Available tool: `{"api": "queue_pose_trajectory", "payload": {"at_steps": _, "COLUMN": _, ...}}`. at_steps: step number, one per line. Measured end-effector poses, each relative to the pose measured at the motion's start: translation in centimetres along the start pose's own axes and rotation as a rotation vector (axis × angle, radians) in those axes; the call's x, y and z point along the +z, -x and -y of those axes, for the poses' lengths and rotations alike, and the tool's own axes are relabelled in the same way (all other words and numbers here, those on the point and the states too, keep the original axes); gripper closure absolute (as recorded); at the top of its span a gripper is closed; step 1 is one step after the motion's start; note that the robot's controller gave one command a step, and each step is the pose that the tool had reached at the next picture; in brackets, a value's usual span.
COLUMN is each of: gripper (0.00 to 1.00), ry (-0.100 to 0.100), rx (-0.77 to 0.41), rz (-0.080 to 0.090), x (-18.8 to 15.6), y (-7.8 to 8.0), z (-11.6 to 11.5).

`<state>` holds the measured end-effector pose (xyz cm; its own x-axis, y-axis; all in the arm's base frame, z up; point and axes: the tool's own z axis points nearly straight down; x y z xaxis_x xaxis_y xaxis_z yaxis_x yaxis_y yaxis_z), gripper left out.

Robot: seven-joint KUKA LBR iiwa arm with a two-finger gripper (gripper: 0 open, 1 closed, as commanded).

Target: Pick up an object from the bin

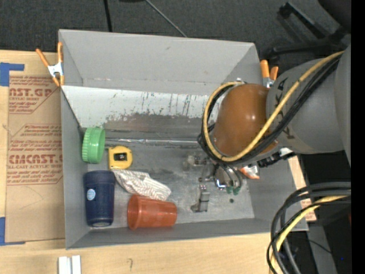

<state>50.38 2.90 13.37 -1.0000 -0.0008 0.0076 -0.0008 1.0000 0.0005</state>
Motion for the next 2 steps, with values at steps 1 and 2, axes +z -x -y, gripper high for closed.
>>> {"api": "queue_pose_trajectory", "payload": {"at_steps": 1, "gripper": 0.0, "ry": 0.0, "rx": 0.0, "rz": 0.007, "x": -0.4, "y": 0.2, "z": 0.0}}
{"api": "queue_pose_trajectory", "payload": {"at_steps": 2, "gripper": 0.0, "ry": -0.001, "rx": -0.051, "rz": 0.015, "x": 2.7, "y": 2.9, "z": -2.7}}
